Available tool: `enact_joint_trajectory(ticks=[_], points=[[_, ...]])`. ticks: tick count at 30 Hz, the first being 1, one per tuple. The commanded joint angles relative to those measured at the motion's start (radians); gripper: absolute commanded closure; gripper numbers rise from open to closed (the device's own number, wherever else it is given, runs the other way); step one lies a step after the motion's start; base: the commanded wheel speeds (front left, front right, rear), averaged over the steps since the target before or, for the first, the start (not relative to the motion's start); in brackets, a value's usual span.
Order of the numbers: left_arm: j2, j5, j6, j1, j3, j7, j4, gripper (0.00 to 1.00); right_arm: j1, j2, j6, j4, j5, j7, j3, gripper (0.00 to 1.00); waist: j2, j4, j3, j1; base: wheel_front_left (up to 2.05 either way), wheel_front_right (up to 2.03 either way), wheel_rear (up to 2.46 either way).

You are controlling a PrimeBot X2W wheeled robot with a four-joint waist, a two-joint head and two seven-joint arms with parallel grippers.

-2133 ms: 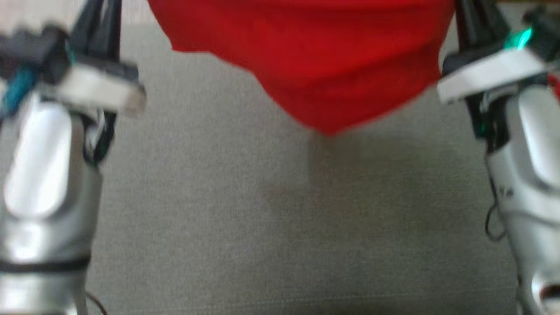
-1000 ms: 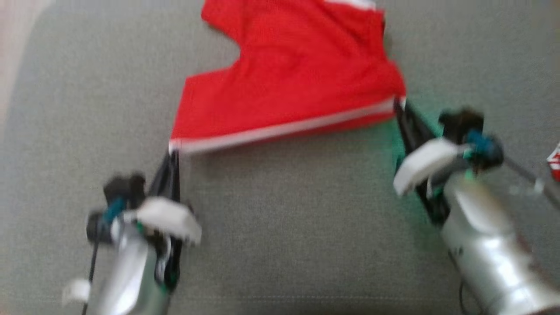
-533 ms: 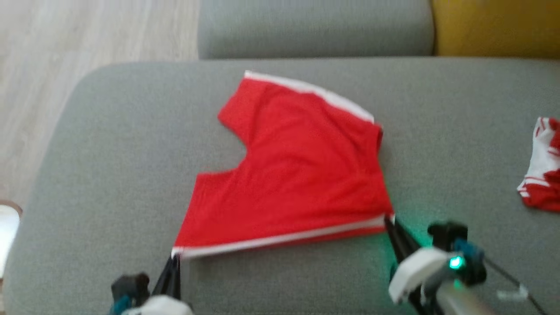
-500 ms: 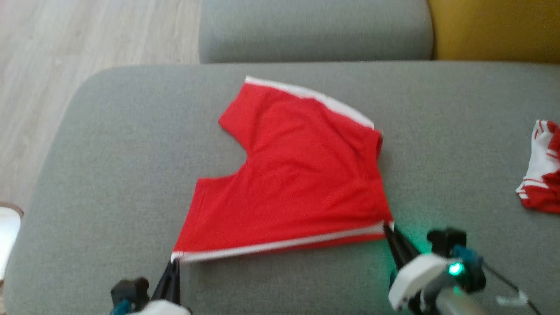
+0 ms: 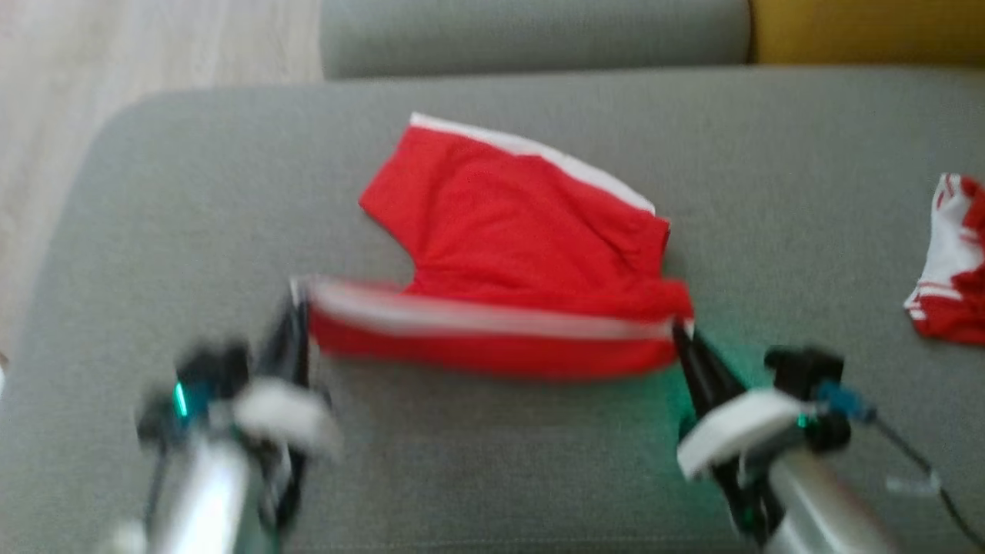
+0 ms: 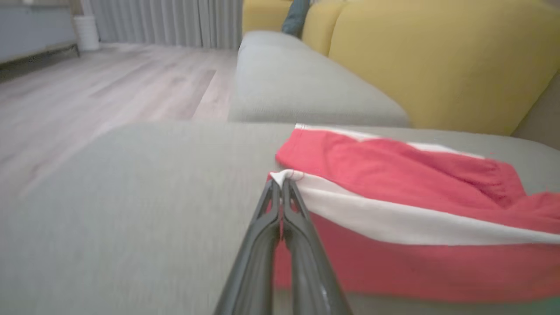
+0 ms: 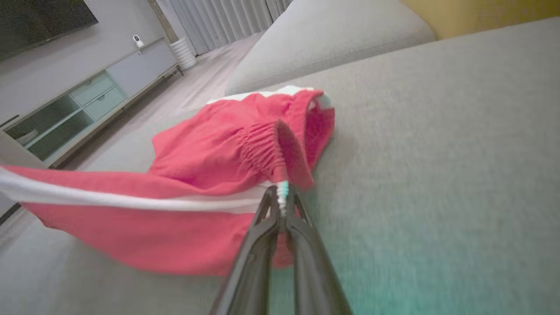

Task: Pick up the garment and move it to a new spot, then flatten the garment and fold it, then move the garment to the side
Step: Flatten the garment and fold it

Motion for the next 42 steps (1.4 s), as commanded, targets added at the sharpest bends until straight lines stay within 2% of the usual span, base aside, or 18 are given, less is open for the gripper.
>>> enact_joint_trajectory(ticks=[1,8,13,17,21,31,40,41,42], points=[[0.035,0.017,-0.011,-0.131,0.040,-0.006,-0.017,1.00,-0.082,0.007,0.006,-0.045,-0.006,0.000,0.004,1.00,0.0000,-0.031,0.071,0.0001,0.00,0.00,0.00],[0.134,0.074,-0.063,-0.508,0.012,0.013,0.171,1.00,-0.259,0.045,0.006,-0.053,-0.041,0.003,-0.042,1.00,0.0000,-0.095,0.238,0.0001,0.00,0.00,0.00],[0.171,0.101,-0.088,-0.712,-0.035,0.023,0.304,1.00,-0.368,0.057,0.006,-0.019,-0.035,-0.011,-0.044,1.00,0.0000,-0.134,0.332,0.0001,0.00,0.00,0.00],[0.186,0.110,-0.100,-0.832,-0.084,0.024,0.394,1.00,-0.429,0.058,0.006,0.003,0.034,-0.030,-0.004,1.00,0.0000,-0.157,0.383,0.0001,0.00,0.00,0.00],[0.201,0.120,-0.104,-0.905,-0.142,0.034,0.481,1.00,-0.471,0.058,0.006,0.025,0.098,-0.050,0.047,1.00,0.0000,-0.180,0.409,0.0001,0.00,0.00,0.00],[0.197,0.070,-0.101,-0.988,-0.184,0.012,0.611,1.00,-0.532,0.058,0.006,0.070,0.186,-0.072,0.130,1.00,0.0000,-0.201,0.426,0.0001,0.00,0.00,0.00],[0.182,0.060,-0.077,-1.009,-0.184,-0.005,0.659,1.00,-0.553,0.058,0.006,0.056,0.168,-0.074,0.108,1.00,0.0000,-0.193,0.423,0.0001,0.00,0.00,0.00],[0.179,0.058,-0.072,-1.006,-0.183,-0.005,0.659,0.74,-0.552,0.058,0.006,0.057,0.163,-0.074,0.105,0.84,0.0000,-0.191,0.421,0.0001,0.00,0.00,0.00],[0.176,0.054,-0.068,-1.002,-0.179,-0.005,0.657,0.30,-0.550,0.058,0.006,0.057,0.161,-0.074,0.102,0.35,0.0000,-0.190,0.421,0.0001,0.00,0.00,0.00]])
